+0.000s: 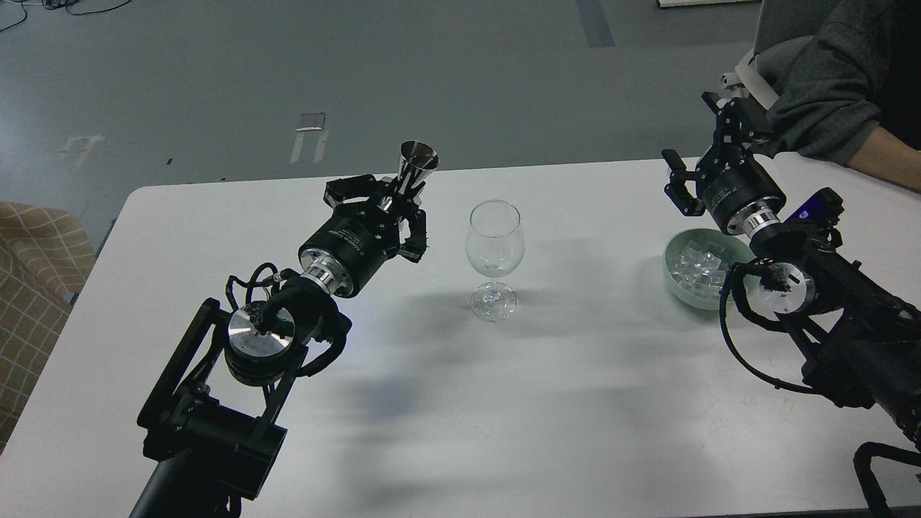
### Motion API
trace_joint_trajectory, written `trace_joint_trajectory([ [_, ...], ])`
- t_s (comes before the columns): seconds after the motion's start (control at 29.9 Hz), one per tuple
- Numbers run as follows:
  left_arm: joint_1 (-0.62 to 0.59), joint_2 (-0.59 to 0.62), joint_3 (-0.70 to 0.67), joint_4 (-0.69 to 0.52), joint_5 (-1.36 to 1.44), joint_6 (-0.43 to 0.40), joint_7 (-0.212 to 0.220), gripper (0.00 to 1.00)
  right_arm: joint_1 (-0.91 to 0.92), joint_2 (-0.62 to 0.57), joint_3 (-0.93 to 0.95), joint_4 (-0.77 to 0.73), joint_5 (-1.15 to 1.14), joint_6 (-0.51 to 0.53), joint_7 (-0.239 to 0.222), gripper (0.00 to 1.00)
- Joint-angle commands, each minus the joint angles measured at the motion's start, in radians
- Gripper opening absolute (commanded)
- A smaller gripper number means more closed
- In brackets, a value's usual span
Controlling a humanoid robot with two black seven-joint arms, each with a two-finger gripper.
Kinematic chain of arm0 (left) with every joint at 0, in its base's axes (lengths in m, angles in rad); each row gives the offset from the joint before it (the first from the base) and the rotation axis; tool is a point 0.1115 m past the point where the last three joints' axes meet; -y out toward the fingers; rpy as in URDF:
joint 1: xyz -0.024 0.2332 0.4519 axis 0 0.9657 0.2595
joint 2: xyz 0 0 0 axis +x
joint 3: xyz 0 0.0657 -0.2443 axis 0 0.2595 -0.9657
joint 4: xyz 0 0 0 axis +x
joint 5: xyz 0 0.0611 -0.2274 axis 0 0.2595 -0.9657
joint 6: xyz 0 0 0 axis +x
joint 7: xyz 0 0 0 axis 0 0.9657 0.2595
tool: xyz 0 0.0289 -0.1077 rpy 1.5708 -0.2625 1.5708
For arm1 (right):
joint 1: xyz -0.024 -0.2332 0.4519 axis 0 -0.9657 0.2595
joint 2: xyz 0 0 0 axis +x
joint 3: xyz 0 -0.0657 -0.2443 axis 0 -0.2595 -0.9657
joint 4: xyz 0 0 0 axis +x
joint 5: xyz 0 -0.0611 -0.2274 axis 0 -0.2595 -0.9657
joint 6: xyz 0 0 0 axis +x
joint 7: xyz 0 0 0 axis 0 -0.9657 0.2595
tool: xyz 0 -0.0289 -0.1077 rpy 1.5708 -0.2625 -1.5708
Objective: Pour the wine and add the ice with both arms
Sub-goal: 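Carry the jigger with the left gripper toward the wine glass, then tilt the jigger over the wine glass rim to pour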
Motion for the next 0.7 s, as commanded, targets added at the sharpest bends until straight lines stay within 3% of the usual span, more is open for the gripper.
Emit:
trace_joint_trajectory([
  [0.0, 0.0, 0.0, 0.036, -0.01, 0.0, -0.001, 0.003, 0.12, 0.0, 0.001, 0.0, 0.0, 0.0, 0.0, 0.0, 1.0],
  [0.67, 0.0, 0.0, 0.094, -0.028, 0.08, -0.016, -0.005, 0.12, -0.002, 0.0, 0.0, 0.0, 0.0, 0.0, 0.0, 1.0],
])
